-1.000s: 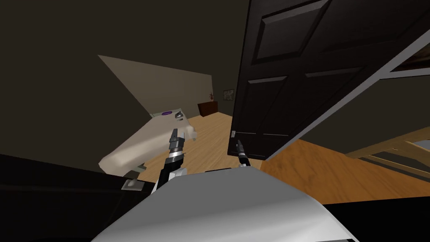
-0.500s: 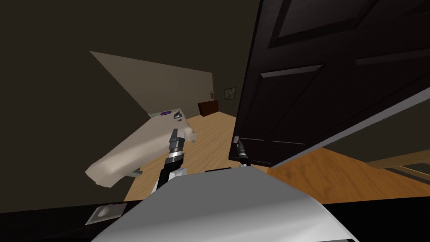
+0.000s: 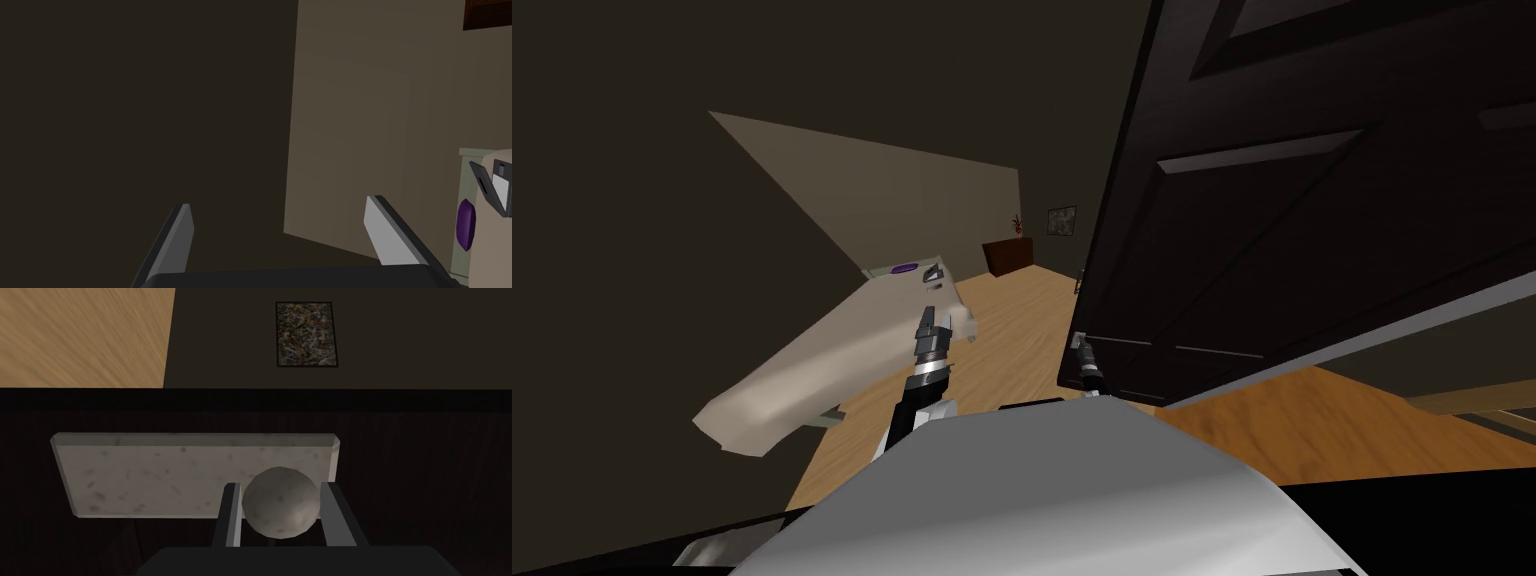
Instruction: Push the door open
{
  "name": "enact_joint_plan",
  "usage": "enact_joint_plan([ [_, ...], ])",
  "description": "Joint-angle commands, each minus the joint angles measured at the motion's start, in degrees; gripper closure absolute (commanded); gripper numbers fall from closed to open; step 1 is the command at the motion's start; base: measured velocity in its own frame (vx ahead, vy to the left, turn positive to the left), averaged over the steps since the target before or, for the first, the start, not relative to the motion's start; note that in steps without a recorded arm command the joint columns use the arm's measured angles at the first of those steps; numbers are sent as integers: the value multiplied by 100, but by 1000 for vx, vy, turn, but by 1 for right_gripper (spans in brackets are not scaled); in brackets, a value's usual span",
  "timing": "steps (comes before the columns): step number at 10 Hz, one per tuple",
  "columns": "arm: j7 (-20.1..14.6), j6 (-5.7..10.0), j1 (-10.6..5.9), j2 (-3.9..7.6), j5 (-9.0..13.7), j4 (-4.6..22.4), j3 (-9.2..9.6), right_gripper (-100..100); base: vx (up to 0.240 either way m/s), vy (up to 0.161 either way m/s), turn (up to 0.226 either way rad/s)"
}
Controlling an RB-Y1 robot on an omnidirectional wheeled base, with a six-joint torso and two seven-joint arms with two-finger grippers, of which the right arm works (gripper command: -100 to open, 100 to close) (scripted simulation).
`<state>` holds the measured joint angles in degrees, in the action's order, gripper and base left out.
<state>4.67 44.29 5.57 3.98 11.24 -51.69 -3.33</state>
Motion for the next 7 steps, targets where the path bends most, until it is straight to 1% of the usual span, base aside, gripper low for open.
enact_joint_plan([
  [1,-1,-4,10,-4,-1,5,3,100,-34,5,5],
  [4,-1,-4,10,-4,-1,5,3,100,-10,2,-1],
  [5,26,-38,14,3,42,27,-73,100,140,9,-41],
  [7,52,-54,0,13,94,31,-167,100,209,45,-63],
])
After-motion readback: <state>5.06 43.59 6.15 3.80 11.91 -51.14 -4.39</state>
